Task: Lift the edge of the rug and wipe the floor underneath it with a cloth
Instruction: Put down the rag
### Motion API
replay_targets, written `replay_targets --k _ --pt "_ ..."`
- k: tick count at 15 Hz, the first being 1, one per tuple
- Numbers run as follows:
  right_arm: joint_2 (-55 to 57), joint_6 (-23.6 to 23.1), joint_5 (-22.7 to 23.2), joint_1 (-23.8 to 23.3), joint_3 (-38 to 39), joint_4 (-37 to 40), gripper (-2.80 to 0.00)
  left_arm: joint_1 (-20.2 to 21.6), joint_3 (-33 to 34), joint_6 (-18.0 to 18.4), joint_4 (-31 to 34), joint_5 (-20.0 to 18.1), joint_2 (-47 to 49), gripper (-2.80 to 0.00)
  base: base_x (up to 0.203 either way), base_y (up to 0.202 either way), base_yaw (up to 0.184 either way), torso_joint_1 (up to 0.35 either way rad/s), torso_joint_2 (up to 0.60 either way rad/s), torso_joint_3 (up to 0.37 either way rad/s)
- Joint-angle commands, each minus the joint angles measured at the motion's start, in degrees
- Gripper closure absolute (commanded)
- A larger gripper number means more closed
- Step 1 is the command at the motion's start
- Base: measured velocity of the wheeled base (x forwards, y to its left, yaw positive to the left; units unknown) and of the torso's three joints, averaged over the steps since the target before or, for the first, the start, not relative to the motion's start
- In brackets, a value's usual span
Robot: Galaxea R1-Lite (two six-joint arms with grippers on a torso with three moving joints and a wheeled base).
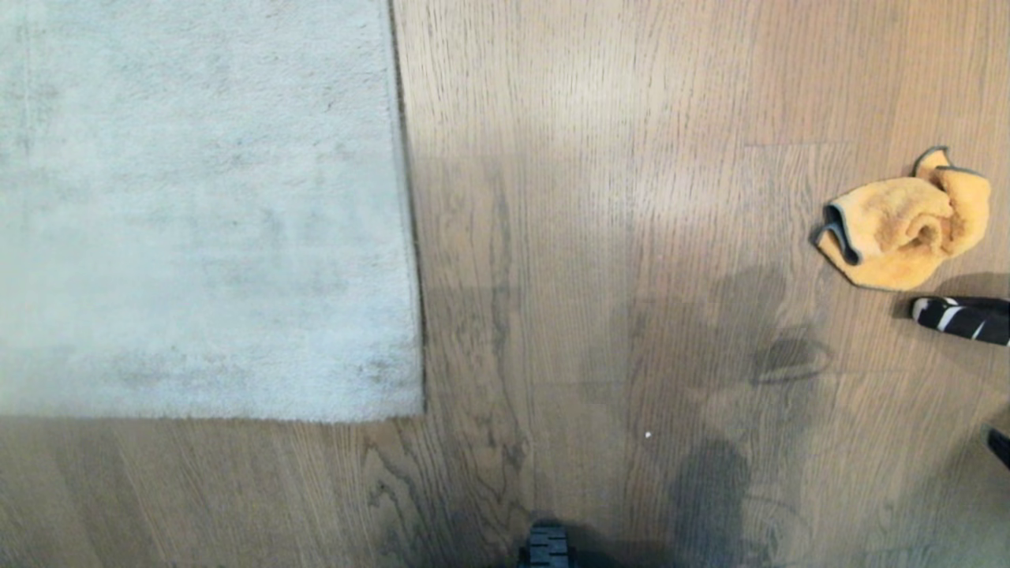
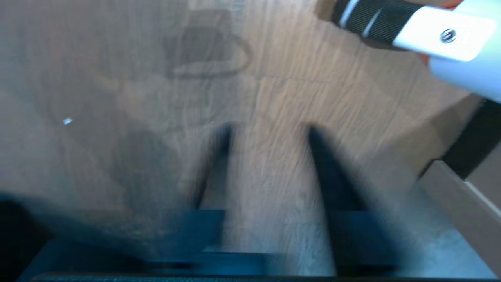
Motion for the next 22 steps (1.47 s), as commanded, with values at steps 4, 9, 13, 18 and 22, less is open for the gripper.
replay_targets --k 4,9,13,18,22 --pt "-12.65 0.17 0.04 4.11 7.47 0.37 0.00 -0.02 0.00 -0.03 0.01 0.00 -0.02 0.00 0.000 0.000 0.000 0.000 0.00 0.000" --pt "-29.82 3.05 -0.21 5.26 8.39 16.19 0.00 -0.02 0.16 -0.03 -0.40 0.00 -0.02 0.00 0.000 0.000 0.000 0.000 0.00 0.000" --pt "-29.91 7.47 -0.80 5.35 8.46 20.81 0.00 -0.02 0.27 -0.03 -0.70 0.00 -0.02 0.00 0.000 0.000 0.000 0.000 0.00 0.000" --pt "-34.67 8.60 -6.05 11.08 8.46 26.22 0.00 -0.02 0.27 -0.03 -0.70 0.09 -0.02 0.00 0.000 0.000 0.000 0.000 0.00 0.000" --pt "-43.98 8.62 -5.76 11.31 8.46 27.81 0.00 -0.02 0.27 -0.03 -0.70 0.09 -0.02 0.00 0.000 0.000 0.000 0.000 0.00 0.000"
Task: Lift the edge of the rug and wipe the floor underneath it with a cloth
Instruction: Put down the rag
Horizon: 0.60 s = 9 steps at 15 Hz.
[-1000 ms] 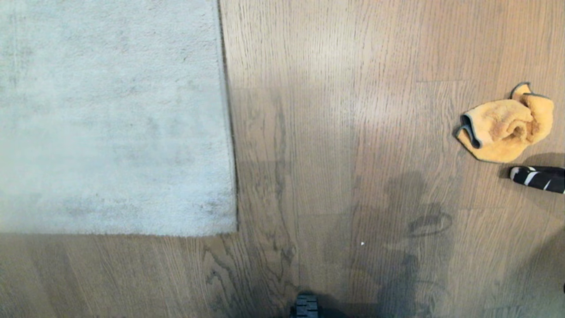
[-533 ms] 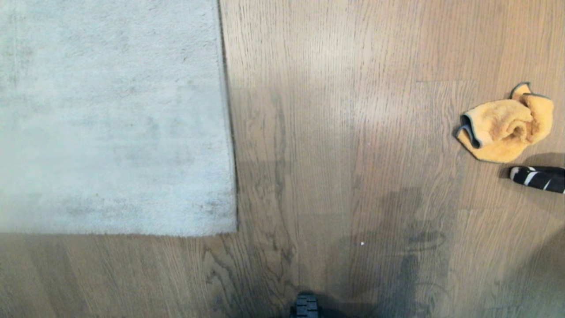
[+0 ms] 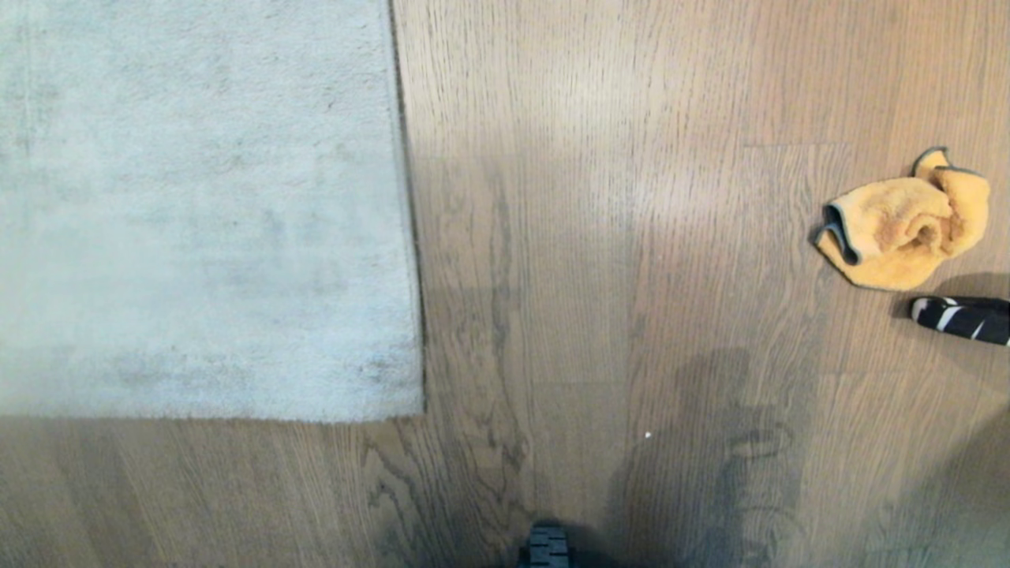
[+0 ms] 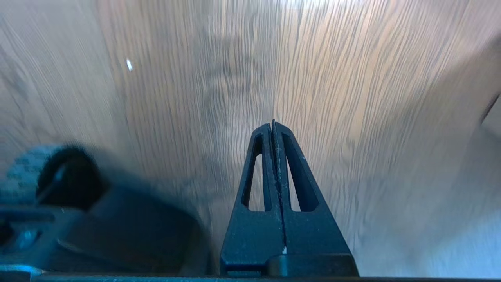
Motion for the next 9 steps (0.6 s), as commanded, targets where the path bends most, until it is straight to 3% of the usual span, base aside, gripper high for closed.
replay_targets --k 1,9 --pt "-6.20 -0.18 0.00 0.09 0.00 0.03 0.00 0.00 0.00 -0.04 -0.06 0.01 -0.02 0.00 0.000 0.000 0.000 0.000 0.00 0.000" --pt "-6.57 -0.17 -0.09 0.09 0.00 0.09 0.00 0.00 0.00 -0.04 -0.06 0.01 -0.02 0.00 0.000 0.000 0.000 0.000 0.00 0.000"
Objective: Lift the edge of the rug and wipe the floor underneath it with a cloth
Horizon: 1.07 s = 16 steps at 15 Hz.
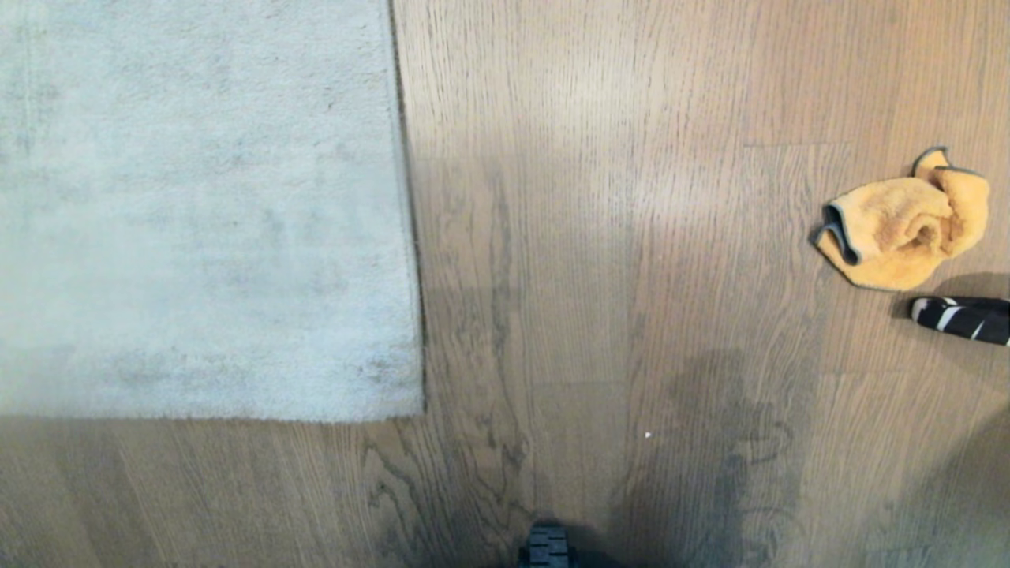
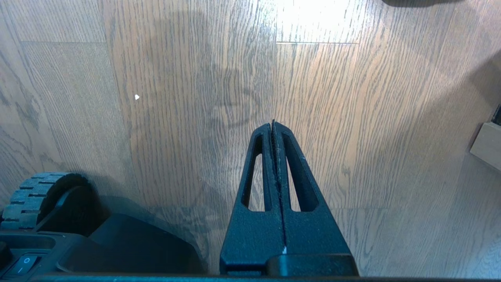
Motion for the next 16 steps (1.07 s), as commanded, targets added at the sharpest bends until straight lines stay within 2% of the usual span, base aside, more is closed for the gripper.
replay_targets --k 1,16 --pt "0.00 -0.06 0.07 -0.02 0.00 0.02 0.00 -0.02 0.00 -0.04 0.02 0.02 -0.02 0.00 0.000 0.000 0.000 0.000 0.00 0.000" --pt "0.00 -0.06 -0.02 -0.02 0.00 -0.02 0.00 -0.02 0.00 -0.04 0.02 0.02 -0.02 0.00 0.000 0.000 0.000 0.000 0.00 0.000"
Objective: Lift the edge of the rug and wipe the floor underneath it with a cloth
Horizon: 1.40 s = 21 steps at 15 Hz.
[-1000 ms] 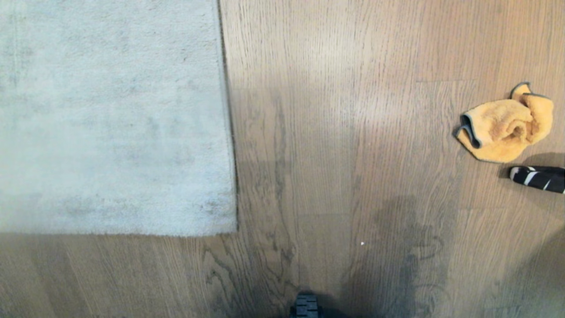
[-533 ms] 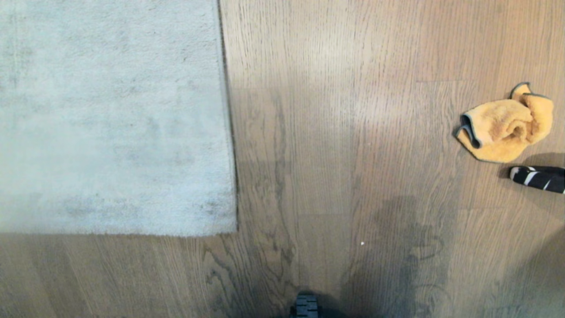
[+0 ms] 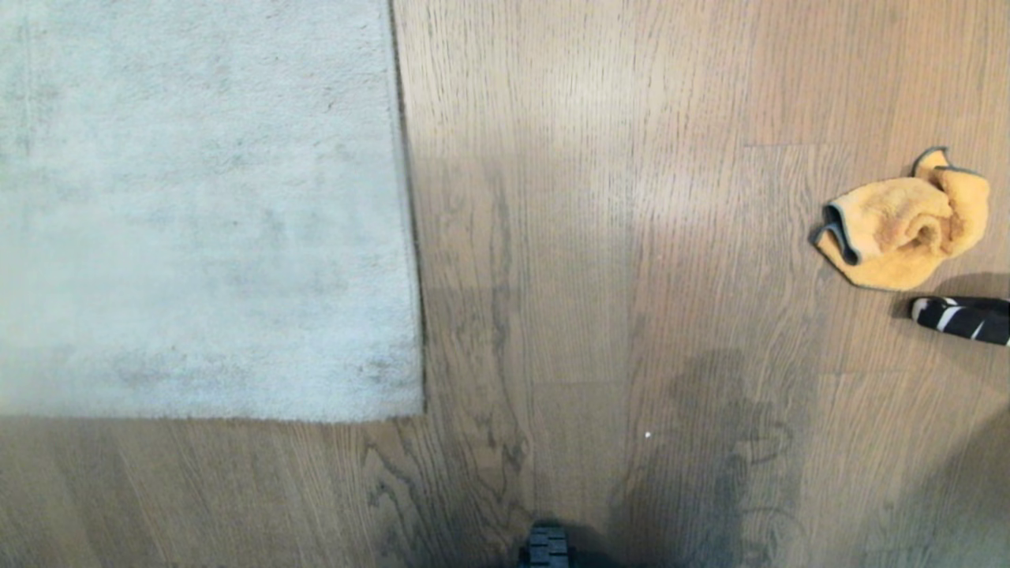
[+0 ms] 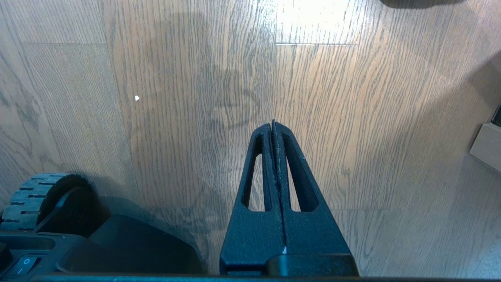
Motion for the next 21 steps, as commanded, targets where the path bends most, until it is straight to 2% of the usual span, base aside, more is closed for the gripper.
replay_targets --k 1,21 --pt "0.13 -0.06 -0.02 -0.02 0.00 0.04 0.00 0.00 0.00 0.00 0.00 0.02 -0.02 0.00 0.000 0.000 0.000 0.000 0.00 0.000" --pt "0.13 -0.06 -0.02 -0.02 0.00 0.04 0.00 0.00 0.00 0.00 0.00 0.02 -0.02 0.00 0.000 0.000 0.000 0.000 0.00 0.000"
